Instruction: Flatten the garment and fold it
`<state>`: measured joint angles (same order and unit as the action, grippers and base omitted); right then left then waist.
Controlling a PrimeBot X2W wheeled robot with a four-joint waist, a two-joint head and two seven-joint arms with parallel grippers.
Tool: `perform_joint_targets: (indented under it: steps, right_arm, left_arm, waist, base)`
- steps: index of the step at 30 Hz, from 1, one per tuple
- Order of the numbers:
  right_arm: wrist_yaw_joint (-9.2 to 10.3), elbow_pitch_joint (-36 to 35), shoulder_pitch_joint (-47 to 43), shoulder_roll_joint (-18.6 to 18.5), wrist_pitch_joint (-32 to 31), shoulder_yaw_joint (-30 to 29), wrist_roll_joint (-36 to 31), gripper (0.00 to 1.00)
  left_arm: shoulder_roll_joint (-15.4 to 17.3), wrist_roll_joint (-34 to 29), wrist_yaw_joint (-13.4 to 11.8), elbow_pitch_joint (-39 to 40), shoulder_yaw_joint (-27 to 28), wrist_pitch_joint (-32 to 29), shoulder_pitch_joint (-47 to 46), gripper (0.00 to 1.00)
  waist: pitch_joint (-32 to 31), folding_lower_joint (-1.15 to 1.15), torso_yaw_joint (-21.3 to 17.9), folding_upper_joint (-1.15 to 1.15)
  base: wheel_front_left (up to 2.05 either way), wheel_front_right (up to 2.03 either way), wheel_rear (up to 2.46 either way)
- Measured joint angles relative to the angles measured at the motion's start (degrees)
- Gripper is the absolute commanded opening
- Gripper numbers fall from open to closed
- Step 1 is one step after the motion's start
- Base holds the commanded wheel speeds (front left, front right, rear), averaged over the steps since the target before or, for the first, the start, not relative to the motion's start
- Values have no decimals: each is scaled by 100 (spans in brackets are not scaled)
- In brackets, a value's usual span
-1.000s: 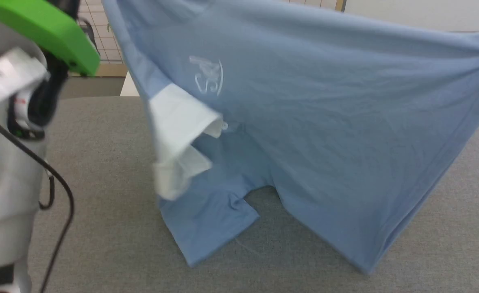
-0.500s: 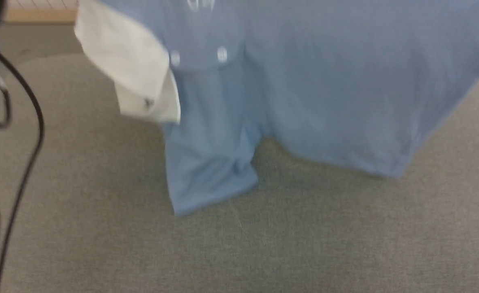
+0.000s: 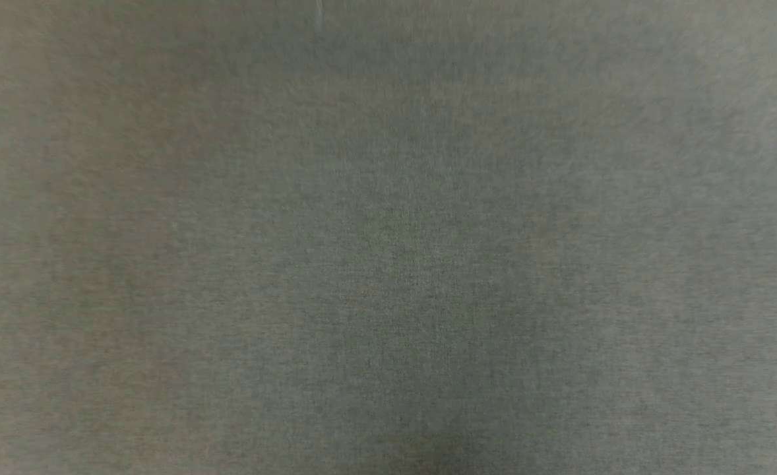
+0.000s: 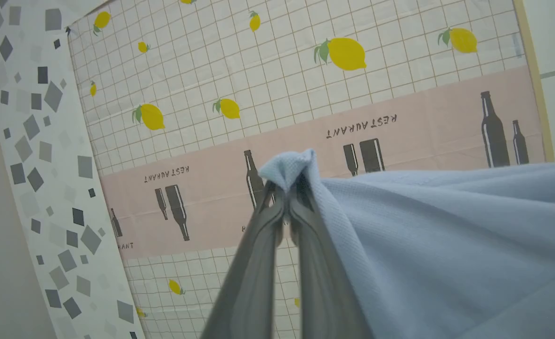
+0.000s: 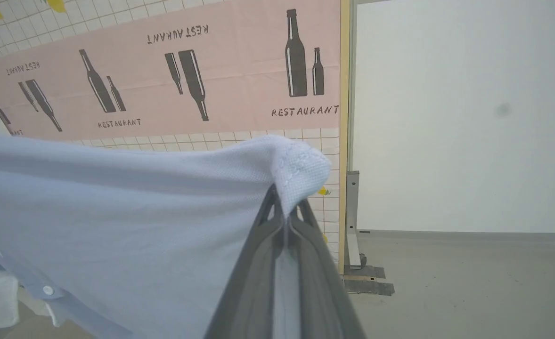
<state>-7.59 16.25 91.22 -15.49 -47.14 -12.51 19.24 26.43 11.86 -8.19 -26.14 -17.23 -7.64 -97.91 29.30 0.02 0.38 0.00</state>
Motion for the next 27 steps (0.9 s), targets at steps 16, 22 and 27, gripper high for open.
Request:
perform_joint_targets:
  steps: [16,22,27]
  right_arm:
    - [1,676,-610,-263,561,404,309,0]
    - [1,566,-1943,-482,869,625,998,0]
    - [1,347,-3340,-592,1226,862,1538,0]
  left_arm:
    - [-504,410,-21,-951,57,1177,805,0]
    - [-679,660,164,-1078,21,1720,1842,0]
    - [-768,916,361,-1063,-35,1941,3011,0]
  waist:
    - [957,-1,260,0]
    - [575,-1,389,0]
    - [65,-2,457,0]
  base:
    - [0,0,0]
    - [0,0,0]
    - [0,0,0]
